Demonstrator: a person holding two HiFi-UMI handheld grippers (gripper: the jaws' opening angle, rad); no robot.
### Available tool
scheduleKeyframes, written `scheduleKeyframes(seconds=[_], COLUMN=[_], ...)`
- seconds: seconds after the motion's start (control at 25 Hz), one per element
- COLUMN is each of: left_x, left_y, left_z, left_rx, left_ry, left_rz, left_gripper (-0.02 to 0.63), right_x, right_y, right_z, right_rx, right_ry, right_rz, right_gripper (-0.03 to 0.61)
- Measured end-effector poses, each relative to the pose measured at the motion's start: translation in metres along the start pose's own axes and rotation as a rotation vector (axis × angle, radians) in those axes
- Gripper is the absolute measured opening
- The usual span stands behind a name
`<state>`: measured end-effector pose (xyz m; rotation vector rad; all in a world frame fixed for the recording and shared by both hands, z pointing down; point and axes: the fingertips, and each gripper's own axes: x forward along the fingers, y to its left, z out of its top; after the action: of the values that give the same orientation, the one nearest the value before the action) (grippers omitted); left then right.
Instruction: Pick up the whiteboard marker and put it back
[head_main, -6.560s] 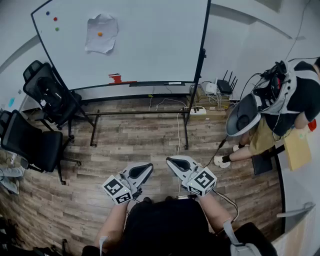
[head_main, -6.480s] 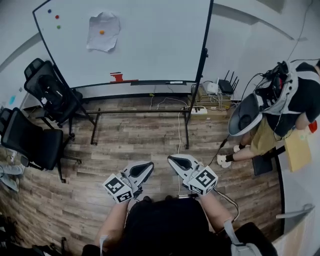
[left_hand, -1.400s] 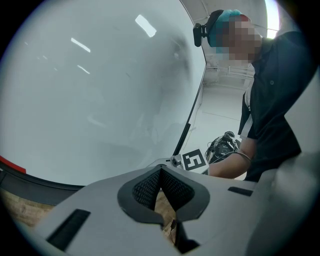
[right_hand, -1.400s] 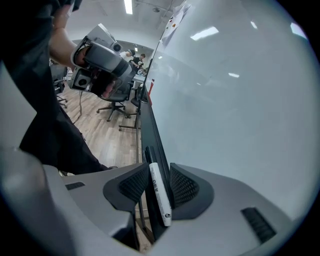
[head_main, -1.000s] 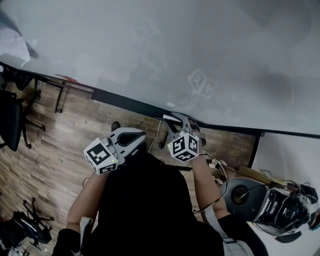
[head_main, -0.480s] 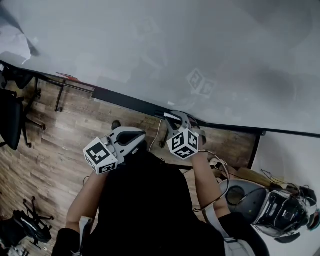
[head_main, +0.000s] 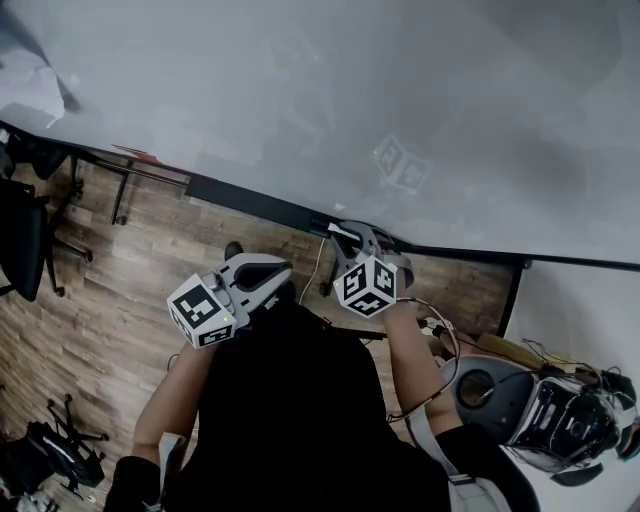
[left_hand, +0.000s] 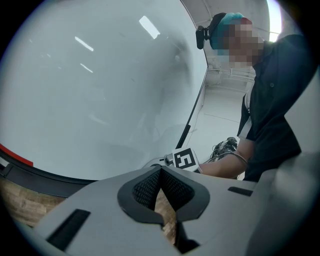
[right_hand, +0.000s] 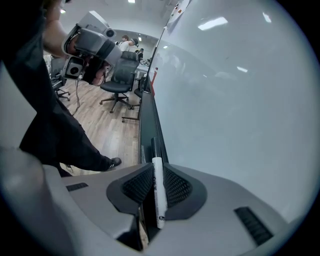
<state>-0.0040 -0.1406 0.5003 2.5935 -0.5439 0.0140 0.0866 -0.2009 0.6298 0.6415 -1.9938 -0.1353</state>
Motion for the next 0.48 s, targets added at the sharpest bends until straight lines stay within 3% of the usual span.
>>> scheduleKeyframes(seconds=[0.48], left_x=[-0.001], left_y=[-0.010], left_z=[0.010], left_rx=[0.028], left_ry=[-0.021], left_rz=[-0.003], left_gripper=[0.008], right_x=[-0.042], right_y=[-0.011], right_z=[0.040], right_rx=[0.095], right_ry=[-0.179], right_rz=[-0.018], right_gripper=[0.074])
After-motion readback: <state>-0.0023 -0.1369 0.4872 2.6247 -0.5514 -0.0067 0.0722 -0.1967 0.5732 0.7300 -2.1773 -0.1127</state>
